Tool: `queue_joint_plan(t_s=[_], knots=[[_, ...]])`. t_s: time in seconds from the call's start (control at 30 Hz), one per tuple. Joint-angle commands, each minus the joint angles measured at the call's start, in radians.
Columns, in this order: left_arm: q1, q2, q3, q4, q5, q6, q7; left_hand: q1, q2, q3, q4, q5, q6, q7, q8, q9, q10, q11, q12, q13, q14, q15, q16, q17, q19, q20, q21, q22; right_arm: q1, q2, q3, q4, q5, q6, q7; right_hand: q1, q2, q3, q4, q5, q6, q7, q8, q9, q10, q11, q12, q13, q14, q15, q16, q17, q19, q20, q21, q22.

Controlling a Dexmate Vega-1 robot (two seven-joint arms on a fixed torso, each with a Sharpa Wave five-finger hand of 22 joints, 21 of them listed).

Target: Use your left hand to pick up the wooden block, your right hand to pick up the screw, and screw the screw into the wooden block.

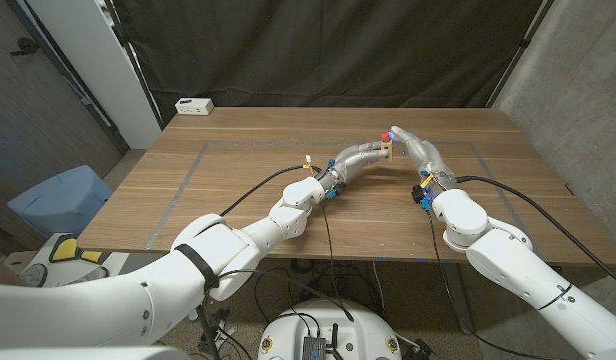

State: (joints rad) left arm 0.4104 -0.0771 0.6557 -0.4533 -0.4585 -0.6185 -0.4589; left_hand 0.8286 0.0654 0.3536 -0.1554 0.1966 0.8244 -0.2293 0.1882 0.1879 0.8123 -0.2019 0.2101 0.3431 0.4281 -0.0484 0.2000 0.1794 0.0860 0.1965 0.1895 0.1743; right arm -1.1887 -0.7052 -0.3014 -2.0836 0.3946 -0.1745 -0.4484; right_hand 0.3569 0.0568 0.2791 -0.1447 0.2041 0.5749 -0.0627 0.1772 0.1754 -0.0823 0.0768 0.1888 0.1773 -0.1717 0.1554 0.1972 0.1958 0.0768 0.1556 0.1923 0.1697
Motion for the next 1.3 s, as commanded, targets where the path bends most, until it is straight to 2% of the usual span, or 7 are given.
queue_joint_plan(t_s=[0.03, 0.93, 1.3], knots=[[-0.001, -0.004, -0.002, 0.006, 0.001, 0.001, 0.0, -0.01, 0.002, 0.008, 0.004, 0.004, 0.023, 0.006, 0.008, 0.005, 0.007, 0.002, 0.006, 0.001, 0.003, -0.028, 0.002, 0.001, 0.001, 0.007, 0.008, 0.004, -0.006, -0.006, -0.001, -0.008, 0.0, -0.001, -0.002, -0.008, 0.002, 0.004, -0.001, 0.0, 0.006, 0.0, 0.006, 0.002, -0.007, 0.002, 0.001, 0.003, -0.009, -0.001, 0.005, 0.001, 0.0, 0.004, -0.001, 0.002], [0.002, -0.01, -0.003, 0.011, -0.003, 0.004, -0.01, -0.011, 0.003, 0.009, 0.003, 0.004, 0.021, 0.006, 0.007, 0.005, 0.006, 0.001, 0.006, 0.001, 0.003, -0.026, 0.003, 0.001, 0.001, 0.008, 0.008, 0.004, -0.053, -0.022, 0.016, -0.053, -0.015, -0.011, -0.026, -0.008, 0.003, 0.005, -0.001, 0.0, 0.014, 0.0, 0.009, 0.002, 0.001, 0.0, 0.003, 0.003, -0.004, 0.0, 0.007, 0.001, 0.003, 0.004, 0.0, 0.002], [-0.011, -0.023, -0.007, 0.043, -0.006, 0.012, -0.016, -0.011, 0.002, 0.009, 0.003, 0.003, 0.021, 0.006, 0.007, 0.005, 0.008, 0.002, 0.006, 0.001, 0.004, -0.028, 0.003, 0.001, 0.001, 0.009, 0.007, 0.004, -0.063, -0.034, 0.018, -0.083, -0.024, -0.032, -0.026, -0.008, 0.003, 0.005, -0.001, -0.001, 0.017, 0.001, 0.009, 0.002, 0.002, 0.0, 0.003, 0.003, -0.005, 0.001, 0.006, 0.001, 0.004, 0.003, 0.0, 0.002]])
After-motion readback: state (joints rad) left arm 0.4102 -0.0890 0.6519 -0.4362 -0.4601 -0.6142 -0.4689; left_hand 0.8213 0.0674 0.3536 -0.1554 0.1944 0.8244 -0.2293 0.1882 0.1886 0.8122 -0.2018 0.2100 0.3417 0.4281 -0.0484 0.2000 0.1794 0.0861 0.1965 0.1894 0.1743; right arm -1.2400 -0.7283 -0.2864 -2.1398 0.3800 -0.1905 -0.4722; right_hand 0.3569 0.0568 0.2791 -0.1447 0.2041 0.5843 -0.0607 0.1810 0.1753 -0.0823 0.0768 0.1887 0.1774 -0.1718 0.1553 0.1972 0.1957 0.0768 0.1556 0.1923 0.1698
